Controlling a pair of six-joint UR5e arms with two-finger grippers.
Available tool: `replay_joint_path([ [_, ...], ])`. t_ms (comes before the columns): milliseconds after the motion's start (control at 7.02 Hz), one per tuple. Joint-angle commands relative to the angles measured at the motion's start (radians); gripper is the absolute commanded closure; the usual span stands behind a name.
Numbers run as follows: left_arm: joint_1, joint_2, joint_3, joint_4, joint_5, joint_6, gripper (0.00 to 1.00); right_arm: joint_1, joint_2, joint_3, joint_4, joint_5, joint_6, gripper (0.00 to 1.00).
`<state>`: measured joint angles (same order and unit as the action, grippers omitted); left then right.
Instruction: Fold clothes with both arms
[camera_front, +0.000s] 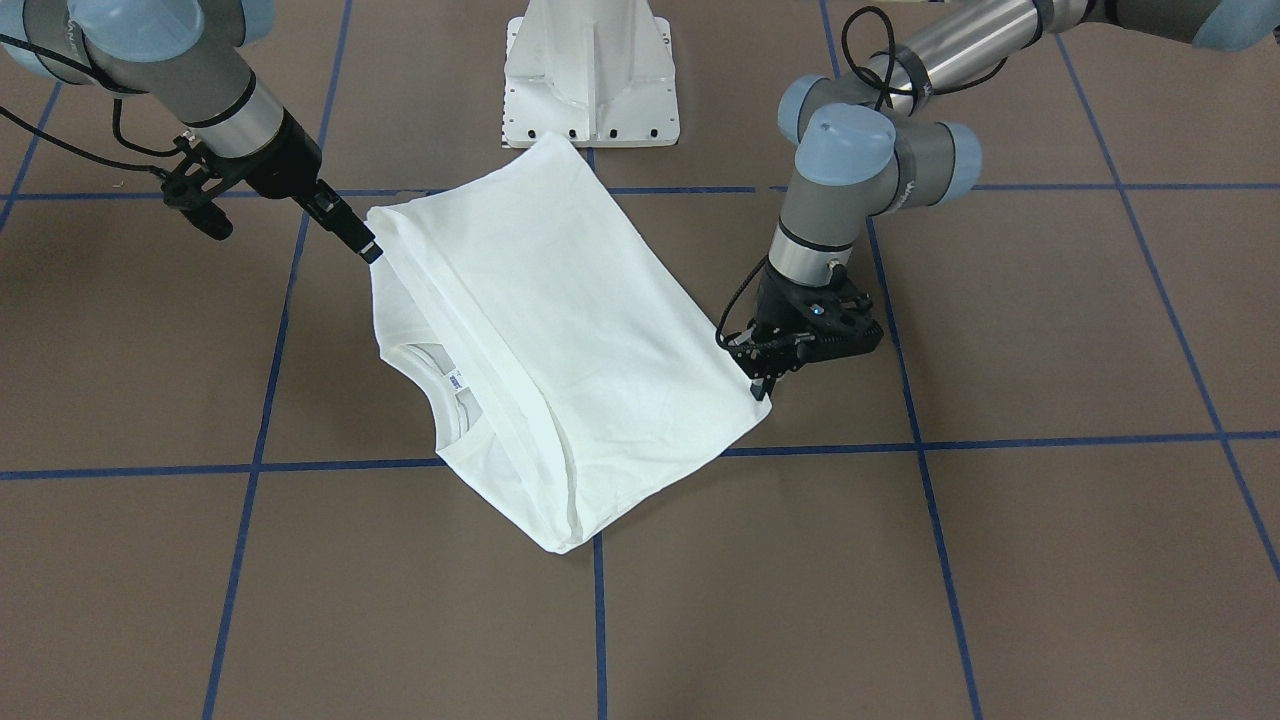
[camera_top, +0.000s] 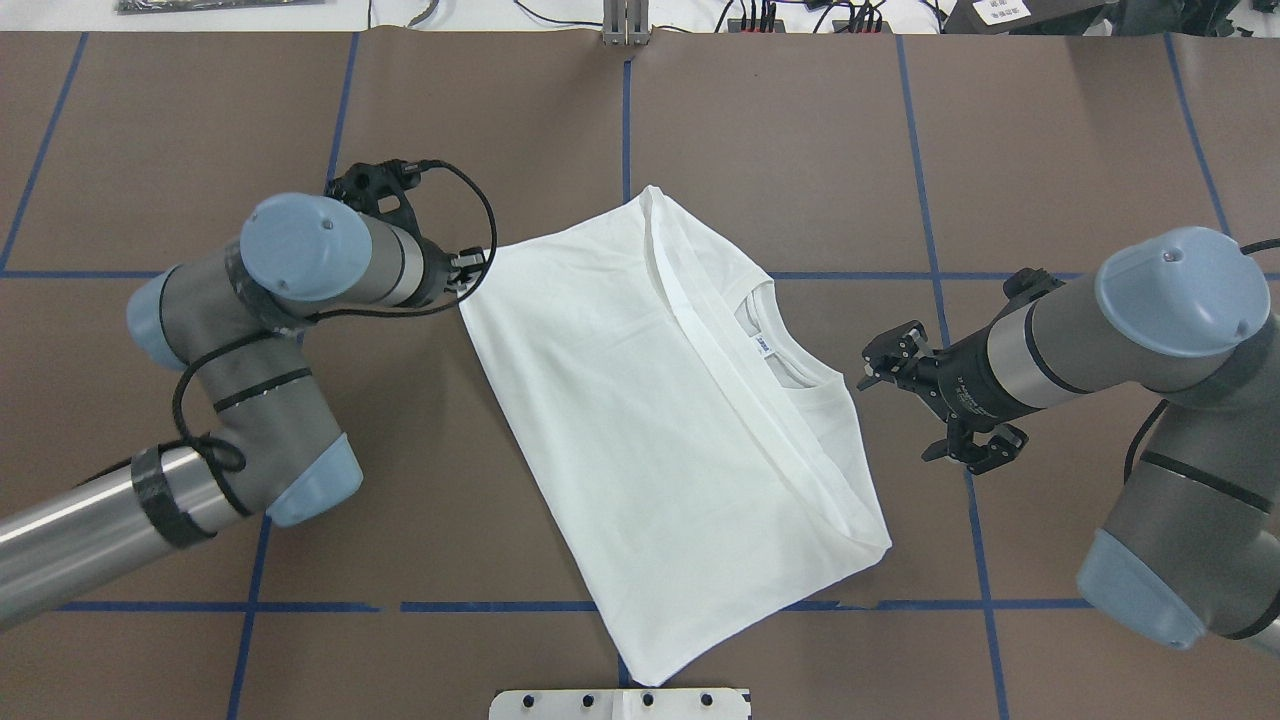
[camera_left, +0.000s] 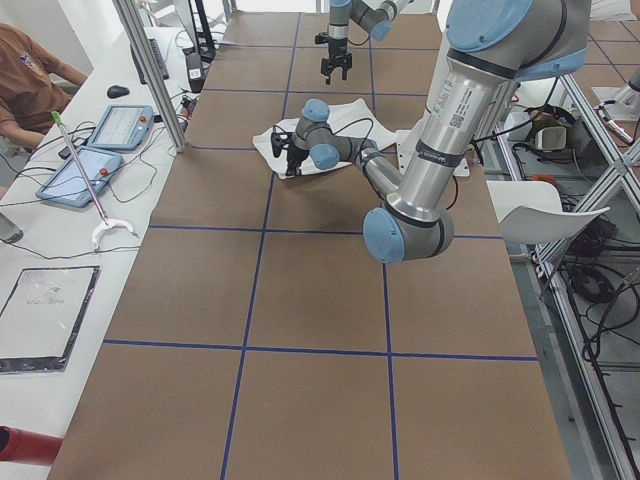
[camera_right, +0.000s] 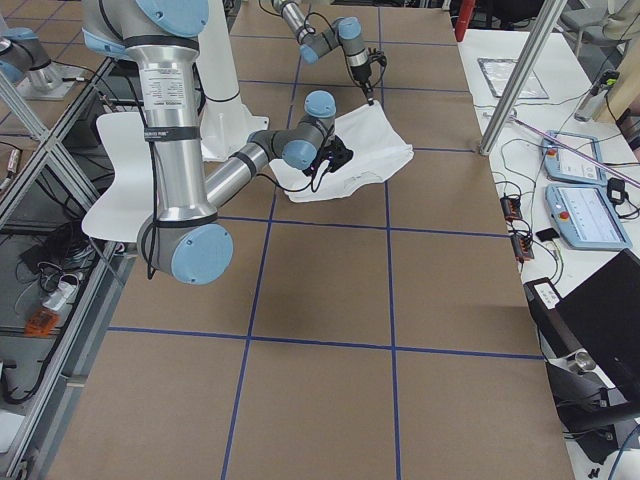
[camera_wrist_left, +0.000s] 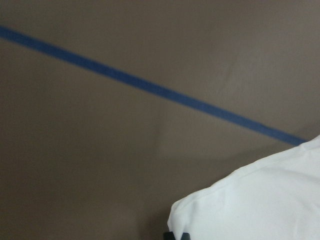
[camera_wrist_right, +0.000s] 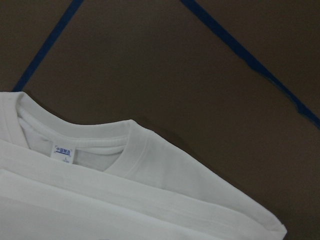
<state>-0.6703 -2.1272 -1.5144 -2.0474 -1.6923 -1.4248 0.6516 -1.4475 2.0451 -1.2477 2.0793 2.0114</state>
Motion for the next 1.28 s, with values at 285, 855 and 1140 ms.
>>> replay_joint_path([
  [285,-0.135,-0.264,0.516,-0.310,0.000,0.047,0.86,0.003,0.051,-0.003,0.001,-0.024,0.000,0.00],
  [855,-0.146,-0.202,0.358,-0.301,-0.064,0.049,0.59,-0.152,0.137,-0.025,-0.007,-0.181,-0.029,0.00],
  [1140,-0.169,-0.064,0.181,-0.301,-0.136,0.050,0.59,-0.246,0.275,-0.025,-0.263,-0.237,-0.315,0.00],
])
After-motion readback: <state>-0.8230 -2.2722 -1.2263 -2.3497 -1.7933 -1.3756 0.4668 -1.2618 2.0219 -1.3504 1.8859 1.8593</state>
